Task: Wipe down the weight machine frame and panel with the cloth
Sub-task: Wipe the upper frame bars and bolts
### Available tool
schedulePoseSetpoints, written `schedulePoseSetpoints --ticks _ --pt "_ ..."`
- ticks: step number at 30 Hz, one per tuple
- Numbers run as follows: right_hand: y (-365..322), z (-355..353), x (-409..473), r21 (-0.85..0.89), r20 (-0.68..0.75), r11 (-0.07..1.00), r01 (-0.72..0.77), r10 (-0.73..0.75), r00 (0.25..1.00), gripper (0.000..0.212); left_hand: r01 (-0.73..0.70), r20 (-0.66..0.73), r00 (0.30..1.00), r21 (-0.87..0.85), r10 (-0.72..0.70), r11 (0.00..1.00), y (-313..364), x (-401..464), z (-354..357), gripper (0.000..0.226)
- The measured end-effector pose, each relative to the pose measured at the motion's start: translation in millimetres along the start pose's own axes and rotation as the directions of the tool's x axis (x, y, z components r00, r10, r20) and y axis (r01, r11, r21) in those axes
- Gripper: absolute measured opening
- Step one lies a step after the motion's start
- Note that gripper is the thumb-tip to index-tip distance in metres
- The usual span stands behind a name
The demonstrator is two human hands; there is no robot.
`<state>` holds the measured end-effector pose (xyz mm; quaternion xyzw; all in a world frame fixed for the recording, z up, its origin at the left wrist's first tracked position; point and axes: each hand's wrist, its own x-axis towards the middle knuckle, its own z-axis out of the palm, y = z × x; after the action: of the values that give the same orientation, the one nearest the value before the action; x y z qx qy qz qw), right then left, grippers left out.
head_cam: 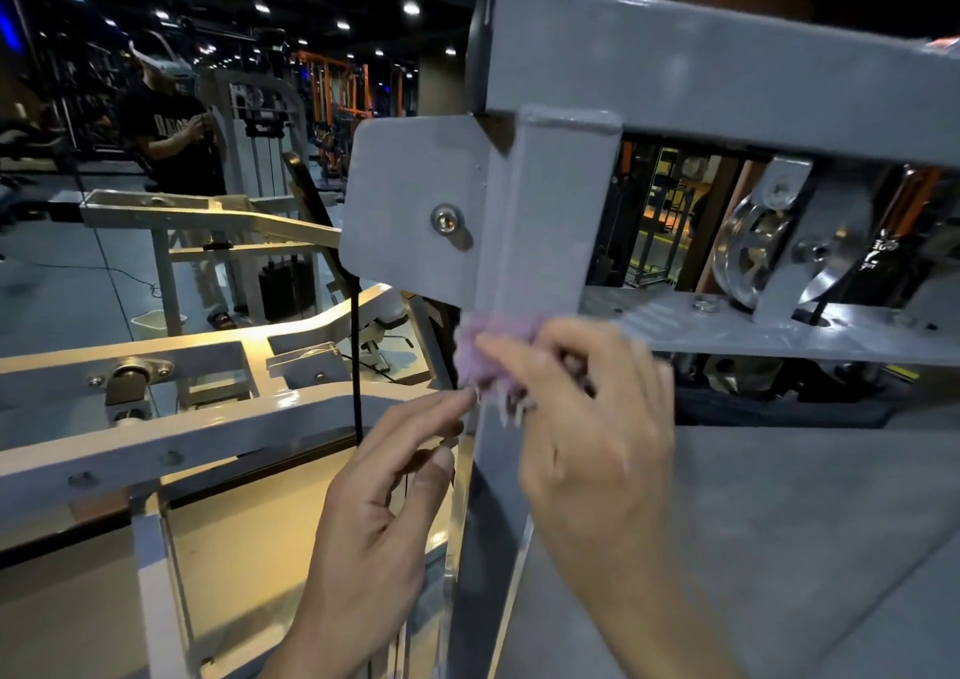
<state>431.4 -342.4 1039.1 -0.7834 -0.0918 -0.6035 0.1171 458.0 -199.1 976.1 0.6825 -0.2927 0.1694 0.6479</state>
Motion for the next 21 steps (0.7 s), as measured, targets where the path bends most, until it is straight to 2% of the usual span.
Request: schedulePoseSetpoints --ticks 4,8,10,12,17,21 --pt "3 -6 61 0.003 -0.082 0.999 0.044 -0.044 0.996 0.032 0.019 -0.016 1.0 -0.01 -0.02 1.0 2 2 2 0.04" --pt "3 2 16 0.045 0.0 0.999 -0.022 0.022 1.0 0.04 0.018 -0.012 1.0 0.026 -0.018 0.999 7 6 2 0.043" --pt "4 1 -4 0.024 0.04 0.999 -0.026 0.025 0.999 0.036 0.041 -0.009 0.999 0.008 -0.041 0.999 7 7 3 0.041" --pt "7 -2 12 0.018 0.048 1.0 -0.003 0.002 0.999 0.031 0.044 -0.007 0.999 0.001 -0.044 0.999 8 7 2 0.04" --pt "7 -10 90 -0.013 -0.085 0.997 0.07 -0.071 0.994 0.028 0.047 -0.003 0.999 -0.016 -0.047 0.999 13 11 -1 0.062" --pt "5 0 47 0.022 -0.036 0.999 0.033 -0.032 0.999 0.028 0.035 0.013 0.999 0.036 -0.035 0.999 11 12 -4 0.067"
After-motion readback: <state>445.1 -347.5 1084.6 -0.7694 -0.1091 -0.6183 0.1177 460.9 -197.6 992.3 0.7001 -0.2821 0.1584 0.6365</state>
